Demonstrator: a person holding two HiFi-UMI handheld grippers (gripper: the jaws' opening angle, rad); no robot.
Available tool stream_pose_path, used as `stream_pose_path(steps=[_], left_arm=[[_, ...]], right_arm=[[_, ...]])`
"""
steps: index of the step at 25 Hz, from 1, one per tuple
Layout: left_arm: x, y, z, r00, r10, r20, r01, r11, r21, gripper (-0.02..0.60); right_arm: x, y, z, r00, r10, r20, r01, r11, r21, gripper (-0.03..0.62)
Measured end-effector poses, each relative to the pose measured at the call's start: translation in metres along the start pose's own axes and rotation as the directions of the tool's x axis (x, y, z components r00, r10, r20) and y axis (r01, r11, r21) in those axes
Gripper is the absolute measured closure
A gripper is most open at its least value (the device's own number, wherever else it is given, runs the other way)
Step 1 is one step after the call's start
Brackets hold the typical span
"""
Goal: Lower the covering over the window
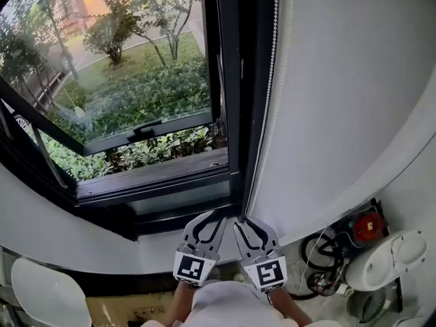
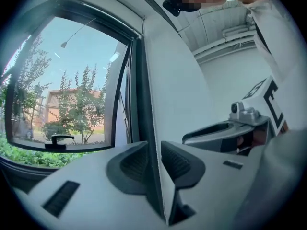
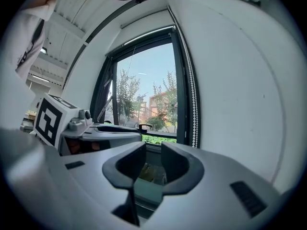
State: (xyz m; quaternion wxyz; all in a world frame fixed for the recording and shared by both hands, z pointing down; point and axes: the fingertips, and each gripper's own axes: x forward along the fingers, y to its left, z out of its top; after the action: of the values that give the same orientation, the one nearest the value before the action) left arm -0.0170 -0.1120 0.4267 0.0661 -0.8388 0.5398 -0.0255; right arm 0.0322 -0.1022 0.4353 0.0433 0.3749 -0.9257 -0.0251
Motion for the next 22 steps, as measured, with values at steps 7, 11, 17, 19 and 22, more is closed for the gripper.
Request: stream_pose_path(steps=[7, 11, 17, 19, 22], left_arm=[[0.039, 0.003, -0.003, 0.99, -0.138, 0.021, 0.138, 0.99, -0.004, 0.489], [0.057, 0.005, -0.013, 0.984, -0.176, -0.013, 0.176, 0.984, -0.019, 0.489], [0.085, 0.008, -0.023, 0.976, -0.212, -0.039, 0.211, 0.977, -0.031, 0.489], [0.093, 0.007, -0.024, 0.973, -0.228, -0.036, 0.227, 0.973, -0.029, 0.488], [0.105, 0.005, -0.026, 0.969, -0.245, -0.038, 0.245, 0.969, -0.019, 0.488]], right_arm=[[0.006, -0.021, -0.002, 0.988, -0.15, -0.033, 0.15, 0.989, -0.002, 0.5], [0.009, -0.028, -0.005, 0.976, -0.211, -0.055, 0.211, 0.977, -0.009, 0.5], [0.011, -0.037, -0.011, 0.956, -0.283, -0.08, 0.283, 0.959, -0.02, 0.5], [0.011, -0.04, -0.012, 0.95, -0.302, -0.082, 0.301, 0.953, -0.024, 0.5], [0.01, -0.043, -0.016, 0.94, -0.329, -0.094, 0.329, 0.944, -0.02, 0.5]])
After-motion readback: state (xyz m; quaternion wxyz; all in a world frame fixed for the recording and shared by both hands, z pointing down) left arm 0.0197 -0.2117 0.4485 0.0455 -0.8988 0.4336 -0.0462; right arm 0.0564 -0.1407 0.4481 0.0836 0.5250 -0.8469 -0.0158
